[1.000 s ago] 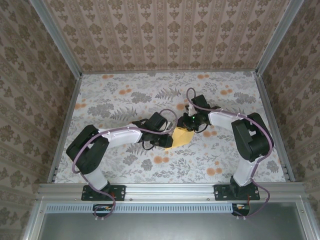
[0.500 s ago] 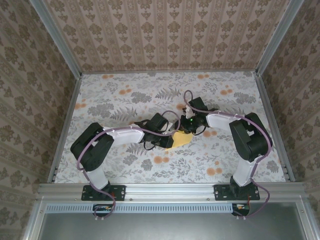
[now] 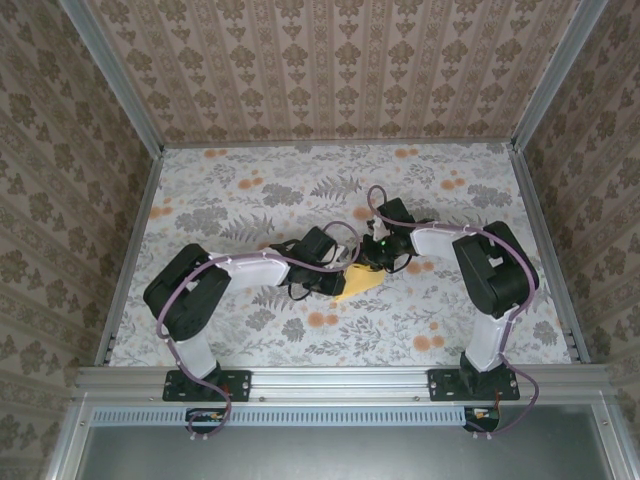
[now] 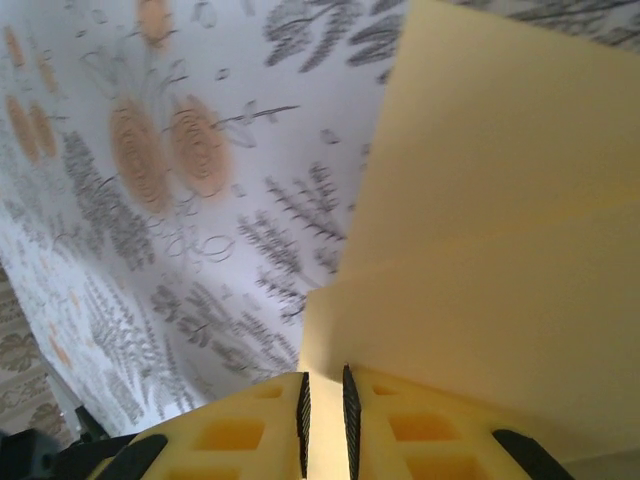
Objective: Fold a paper plane with a square sheet of paper (pick it up from the middle)
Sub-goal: Fourth fold the wing at the center of the table.
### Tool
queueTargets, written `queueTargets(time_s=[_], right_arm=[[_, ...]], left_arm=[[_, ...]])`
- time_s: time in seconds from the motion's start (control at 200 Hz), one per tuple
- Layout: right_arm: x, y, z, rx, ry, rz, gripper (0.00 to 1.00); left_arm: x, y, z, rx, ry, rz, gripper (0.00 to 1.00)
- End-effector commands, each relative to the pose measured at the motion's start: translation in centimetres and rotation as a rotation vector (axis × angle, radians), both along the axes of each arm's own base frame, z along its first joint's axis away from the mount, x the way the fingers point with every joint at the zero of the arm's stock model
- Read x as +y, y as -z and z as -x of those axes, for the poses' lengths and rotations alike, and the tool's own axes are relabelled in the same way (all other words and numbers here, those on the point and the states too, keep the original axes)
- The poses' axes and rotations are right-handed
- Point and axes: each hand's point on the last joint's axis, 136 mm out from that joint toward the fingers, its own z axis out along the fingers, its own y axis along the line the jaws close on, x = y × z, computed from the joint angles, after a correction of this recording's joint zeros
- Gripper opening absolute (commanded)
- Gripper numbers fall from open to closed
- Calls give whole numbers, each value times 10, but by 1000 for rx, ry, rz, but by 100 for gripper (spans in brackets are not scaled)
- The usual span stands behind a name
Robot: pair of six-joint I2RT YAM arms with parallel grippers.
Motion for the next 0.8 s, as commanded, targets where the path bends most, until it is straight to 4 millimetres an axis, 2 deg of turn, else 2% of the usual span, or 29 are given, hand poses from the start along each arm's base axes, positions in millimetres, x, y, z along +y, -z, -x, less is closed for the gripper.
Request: queueTargets(time_s=[0.0, 0.175, 0.38, 0.59, 0.795], right_arm=[[-12, 20, 2, 17, 19, 63, 20], [-17, 26, 0, 22, 51, 83, 20], [-26, 36, 4, 54, 94, 118, 19], [-34, 46, 10, 100, 119, 157, 17], [-43, 57, 16, 150, 136, 201, 16]], left_arm=[[2, -4, -8, 0, -61, 8, 14], [-2, -19, -3, 3, -105, 89, 21], [-14, -35, 6, -10, -114, 171, 21], [-22, -26, 12, 17, -106, 166, 21], [-13, -8, 13, 44, -127, 113, 20]])
